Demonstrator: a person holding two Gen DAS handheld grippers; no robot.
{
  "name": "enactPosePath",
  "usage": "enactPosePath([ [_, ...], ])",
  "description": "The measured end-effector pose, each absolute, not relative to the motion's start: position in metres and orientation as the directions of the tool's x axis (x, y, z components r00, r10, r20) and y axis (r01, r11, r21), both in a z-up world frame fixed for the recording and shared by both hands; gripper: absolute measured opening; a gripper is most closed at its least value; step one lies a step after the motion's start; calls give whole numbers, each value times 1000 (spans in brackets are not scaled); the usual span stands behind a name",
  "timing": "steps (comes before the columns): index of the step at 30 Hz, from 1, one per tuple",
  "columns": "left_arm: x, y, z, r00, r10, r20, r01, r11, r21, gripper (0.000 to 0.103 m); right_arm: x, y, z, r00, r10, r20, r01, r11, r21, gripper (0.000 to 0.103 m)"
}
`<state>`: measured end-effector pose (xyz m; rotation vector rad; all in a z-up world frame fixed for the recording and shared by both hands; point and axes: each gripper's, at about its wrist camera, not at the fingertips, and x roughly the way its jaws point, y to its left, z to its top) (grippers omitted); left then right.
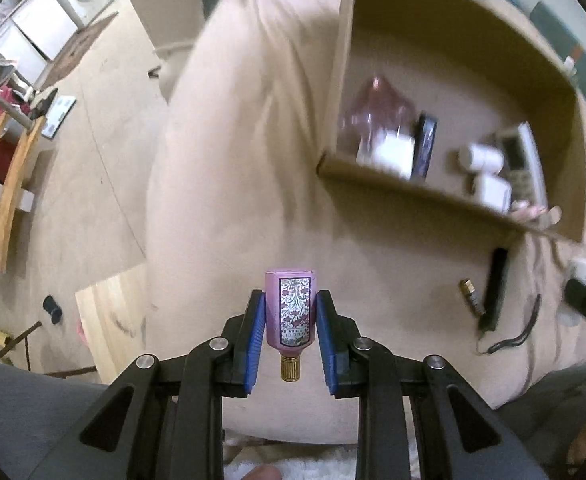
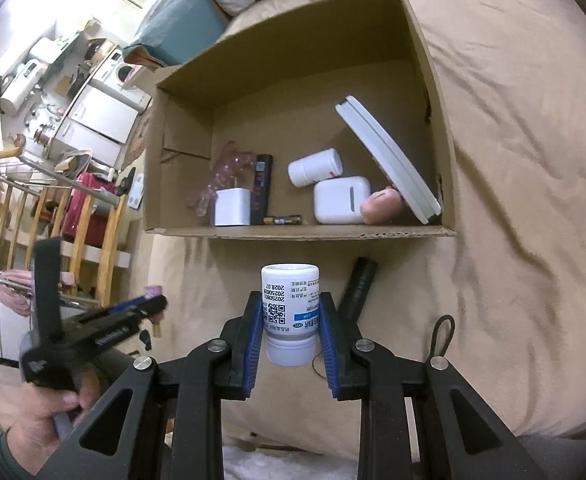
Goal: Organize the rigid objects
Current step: 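Lower the perfume bottle into the box with the left tool while the right tool places the pill bottle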
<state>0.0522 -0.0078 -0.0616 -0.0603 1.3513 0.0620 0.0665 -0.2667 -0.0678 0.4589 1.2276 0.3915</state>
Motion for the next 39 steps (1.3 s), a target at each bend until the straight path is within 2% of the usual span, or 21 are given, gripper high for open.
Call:
enactPosePath([
  [9, 39, 9, 23, 445, -8, -896, -84, 995, -50, 23, 41, -255, -11, 456, 453, -766, -153, 888, 434, 28],
  [15, 51, 5, 69, 571, -5, -821, -59, 997, -47, 23, 46, -259, 16, 537, 435, -723, -158, 894, 420, 28],
  [20, 73, -7, 81, 614, -12, -789, -27, 999, -36, 23, 66, -262, 34, 582, 415, -699, -158, 901, 404, 28],
  [29, 111, -33, 74, 633, -19, -774, 27, 1000, -2, 23, 108, -256, 47, 608, 386, -694, -172, 917, 360, 28],
  [39, 153, -51, 18, 590, 8, -808, 50, 998, 46, 23, 147, -255, 15, 592, 349, -727, -125, 930, 345, 28],
])
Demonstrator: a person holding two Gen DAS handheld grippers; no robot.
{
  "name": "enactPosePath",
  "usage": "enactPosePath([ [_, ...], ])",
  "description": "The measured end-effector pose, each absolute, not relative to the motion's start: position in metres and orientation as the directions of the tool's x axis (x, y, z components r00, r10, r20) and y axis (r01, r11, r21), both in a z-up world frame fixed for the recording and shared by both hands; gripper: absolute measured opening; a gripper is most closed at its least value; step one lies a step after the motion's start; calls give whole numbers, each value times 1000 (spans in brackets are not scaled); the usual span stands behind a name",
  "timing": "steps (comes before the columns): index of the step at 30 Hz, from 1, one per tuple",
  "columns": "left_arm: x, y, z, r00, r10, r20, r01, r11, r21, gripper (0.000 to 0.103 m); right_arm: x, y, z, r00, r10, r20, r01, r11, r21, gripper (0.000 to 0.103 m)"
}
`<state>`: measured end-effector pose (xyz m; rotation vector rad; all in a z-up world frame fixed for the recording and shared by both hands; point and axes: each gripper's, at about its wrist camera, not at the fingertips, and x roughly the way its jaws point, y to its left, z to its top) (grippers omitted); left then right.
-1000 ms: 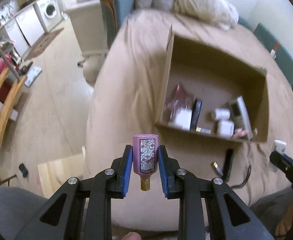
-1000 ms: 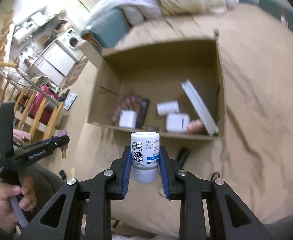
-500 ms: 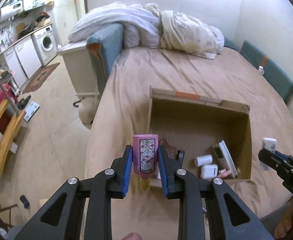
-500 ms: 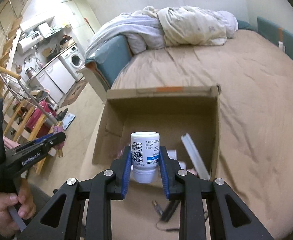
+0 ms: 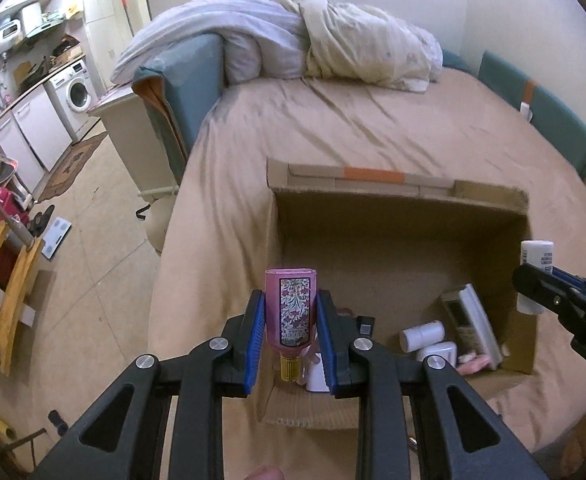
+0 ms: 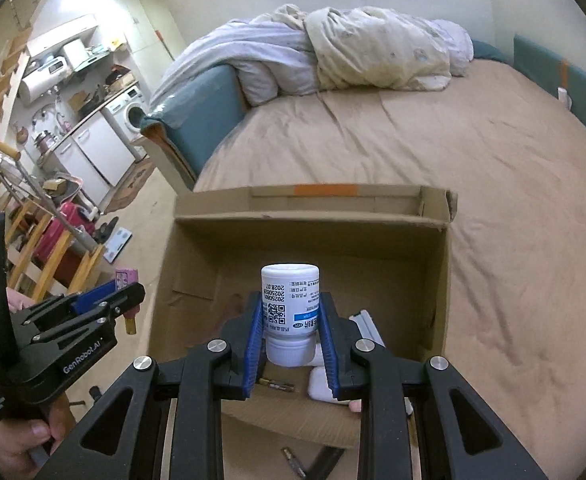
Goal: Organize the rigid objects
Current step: 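Lower the perfume bottle into the box with the left tool while the right tool places the pill bottle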
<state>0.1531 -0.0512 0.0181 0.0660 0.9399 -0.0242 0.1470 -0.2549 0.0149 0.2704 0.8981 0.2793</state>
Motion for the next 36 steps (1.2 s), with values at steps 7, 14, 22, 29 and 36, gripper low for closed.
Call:
enactPosePath([
  [7, 162, -66, -30, 556, 41, -830, 93, 989, 111, 23, 157, -251, -29, 481, 356, -801, -92, 929, 357, 28],
  [14, 168, -73, -45, 528, 34, -849, 104, 989, 104, 23, 164, -246, -53, 407, 375, -833, -71, 922, 381, 28],
  [22, 174, -74, -52, 501, 42, -864, 100, 989, 106, 23, 168, -243, -71, 351, 354, -867, -68, 933, 354, 28],
  [29, 175, -70, -59, 480, 50, -876, 90, 990, 106, 23, 169, -242, -72, 341, 347, -874, -68, 936, 346, 28],
  [36, 176, -68, -59, 473, 50, -879, 83, 991, 101, 23, 168, -243, -58, 400, 351, -847, -79, 933, 350, 28],
])
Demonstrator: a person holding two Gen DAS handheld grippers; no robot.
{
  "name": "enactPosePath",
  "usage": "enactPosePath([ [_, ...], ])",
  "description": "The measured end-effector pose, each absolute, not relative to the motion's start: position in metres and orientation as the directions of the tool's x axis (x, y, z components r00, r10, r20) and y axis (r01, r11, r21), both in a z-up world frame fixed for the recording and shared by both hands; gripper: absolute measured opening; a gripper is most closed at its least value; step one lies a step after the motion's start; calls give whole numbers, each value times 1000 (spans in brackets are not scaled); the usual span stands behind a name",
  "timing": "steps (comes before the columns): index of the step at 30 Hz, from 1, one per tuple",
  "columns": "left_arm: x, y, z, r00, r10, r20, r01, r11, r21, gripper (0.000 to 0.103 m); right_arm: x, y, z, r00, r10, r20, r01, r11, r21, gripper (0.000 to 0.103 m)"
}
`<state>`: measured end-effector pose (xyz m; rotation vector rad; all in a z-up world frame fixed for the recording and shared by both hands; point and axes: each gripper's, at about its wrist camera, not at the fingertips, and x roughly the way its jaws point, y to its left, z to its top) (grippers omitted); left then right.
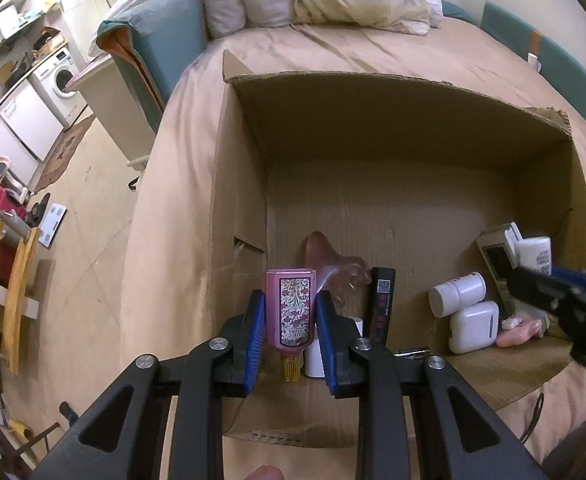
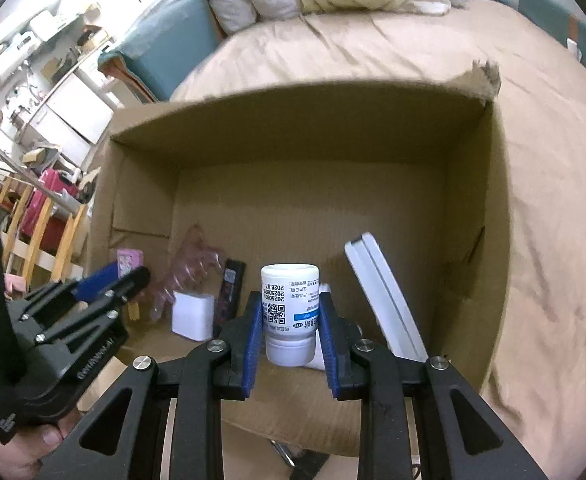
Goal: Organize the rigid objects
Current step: 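Lower the perfume bottle into the box with the left tool while the right tool places the pill bottle, then open both tools and withdraw them toward the remaining items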
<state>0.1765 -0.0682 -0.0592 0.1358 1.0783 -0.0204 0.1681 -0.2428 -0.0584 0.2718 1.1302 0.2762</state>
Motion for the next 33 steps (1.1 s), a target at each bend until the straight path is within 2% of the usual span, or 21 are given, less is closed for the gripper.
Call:
enactPosePath([
  [4, 176, -68, -60, 474, 49, -879, 82, 992, 99, 23, 168, -245, -53, 422, 356, -834, -76, 930, 359, 32],
  [5, 175, -69, -60, 475, 49, -879, 81, 992, 100, 23, 168, -245, -52, 430, 352, -831, -74, 932, 356, 43],
  [6, 175, -69, -60, 477, 49, -878, 81, 992, 100, 23, 168, -246, -49, 441, 346, -828, -71, 933, 351, 65],
  [7, 175, -69, -60, 478, 49, -877, 81, 992, 100, 23, 168, -247, -46, 461, 342, -819, -69, 934, 351, 71],
  [10, 173, -69, -59, 485, 44, -874, 82, 992, 95, 23, 168, -250, -42, 482, 339, -808, -65, 933, 353, 72],
  [14, 170, -70, -58, 497, 50, -866, 78, 992, 102, 23, 170, -252, -41, 491, 328, -807, -48, 935, 351, 84],
  [17, 167, -70, -54, 516, 46, -855, 77, 992, 100, 23, 169, -256, -39, 508, 324, -798, -40, 934, 355, 89],
  [18, 166, -71, -52, 525, 41, -850, 79, 992, 97, 26, 170, -257, -39, 512, 322, -797, -36, 934, 355, 95],
  [20, 164, -73, -47, 545, 29, -838, 86, 992, 91, 41, 169, -259, -40, 515, 323, -794, -27, 932, 361, 101],
  [22, 160, -76, -42, 560, -4, -829, 107, 992, 68, 63, 169, -261, -40, 518, 322, -793, -17, 930, 366, 101],
  [25, 156, -82, -36, 581, -27, -814, 135, 989, 63, 81, 170, -263, -40, 527, 318, -788, -4, 928, 372, 103],
  [27, 153, -87, -32, 600, -18, -800, 140, 987, 83, 85, 171, -266, -39, 534, 315, -784, 4, 927, 375, 103],
  [33, 150, -87, -24, 620, -9, -784, 133, 987, 94, 87, 173, -275, -41, 535, 321, -781, 39, 915, 403, 103],
])
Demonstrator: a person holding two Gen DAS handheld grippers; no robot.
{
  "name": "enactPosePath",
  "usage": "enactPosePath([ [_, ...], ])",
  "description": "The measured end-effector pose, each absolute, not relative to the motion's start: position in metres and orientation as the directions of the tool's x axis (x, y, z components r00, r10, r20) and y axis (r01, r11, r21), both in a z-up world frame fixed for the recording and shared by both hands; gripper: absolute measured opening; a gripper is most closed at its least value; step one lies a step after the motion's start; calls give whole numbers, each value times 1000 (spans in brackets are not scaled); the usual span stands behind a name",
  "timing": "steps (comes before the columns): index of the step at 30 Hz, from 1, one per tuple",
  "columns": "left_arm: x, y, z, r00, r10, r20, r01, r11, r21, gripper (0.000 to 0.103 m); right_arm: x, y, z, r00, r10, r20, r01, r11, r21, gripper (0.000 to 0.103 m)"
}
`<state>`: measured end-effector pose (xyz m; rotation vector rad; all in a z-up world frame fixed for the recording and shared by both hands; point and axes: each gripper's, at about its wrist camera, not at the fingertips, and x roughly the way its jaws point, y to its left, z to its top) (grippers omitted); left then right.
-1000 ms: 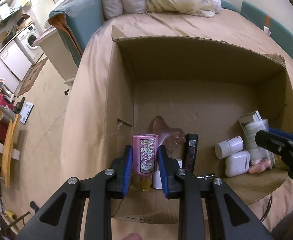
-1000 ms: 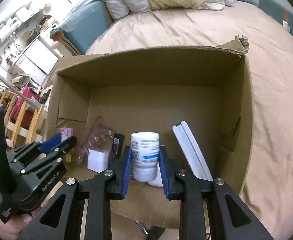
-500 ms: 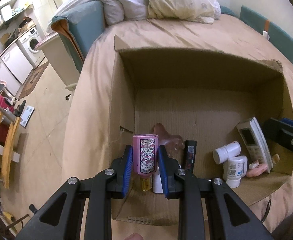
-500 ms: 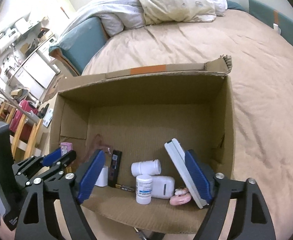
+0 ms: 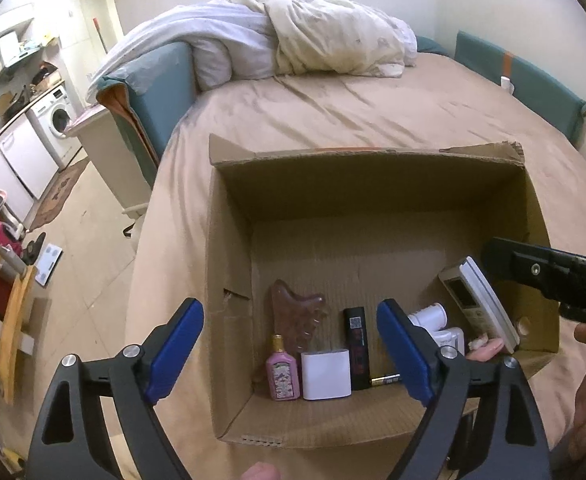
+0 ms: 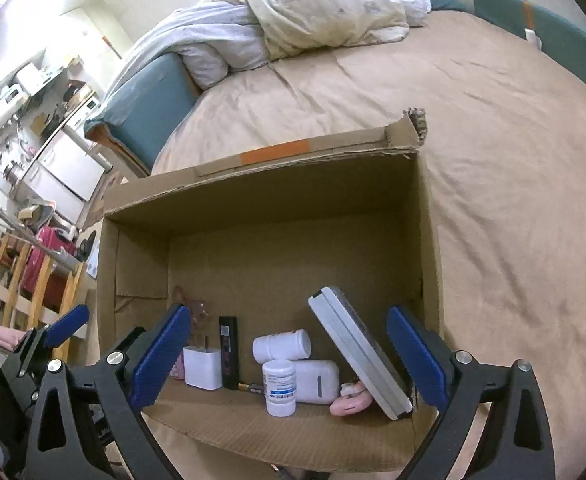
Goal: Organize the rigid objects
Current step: 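Open both tools and withdraw them toward the remaining items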
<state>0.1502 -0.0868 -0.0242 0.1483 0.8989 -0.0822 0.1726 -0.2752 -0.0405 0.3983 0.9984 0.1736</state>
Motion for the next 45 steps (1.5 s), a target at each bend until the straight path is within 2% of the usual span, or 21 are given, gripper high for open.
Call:
enactPosePath([
  [21, 114, -49, 22, 613, -13, -790, 35, 999, 10, 90, 137, -305, -25, 572, 331, -750, 102, 879, 466, 103],
  [28, 89, -35, 3, 559, -24, -829, -19, 999, -42, 90, 113, -306, -32, 548, 320, -773, 123, 883, 453, 103],
  [32, 77, -28, -14, 535, -4, -845, -39, 999, -30, 90, 102, -302, -36, 530, 318, -786, 118, 891, 439, 103],
  [45, 79, -25, -50, 400, -58, -915, -65, 994, -92, 90, 81, -297, -74, 410, 347, -844, 175, 878, 446, 103],
])
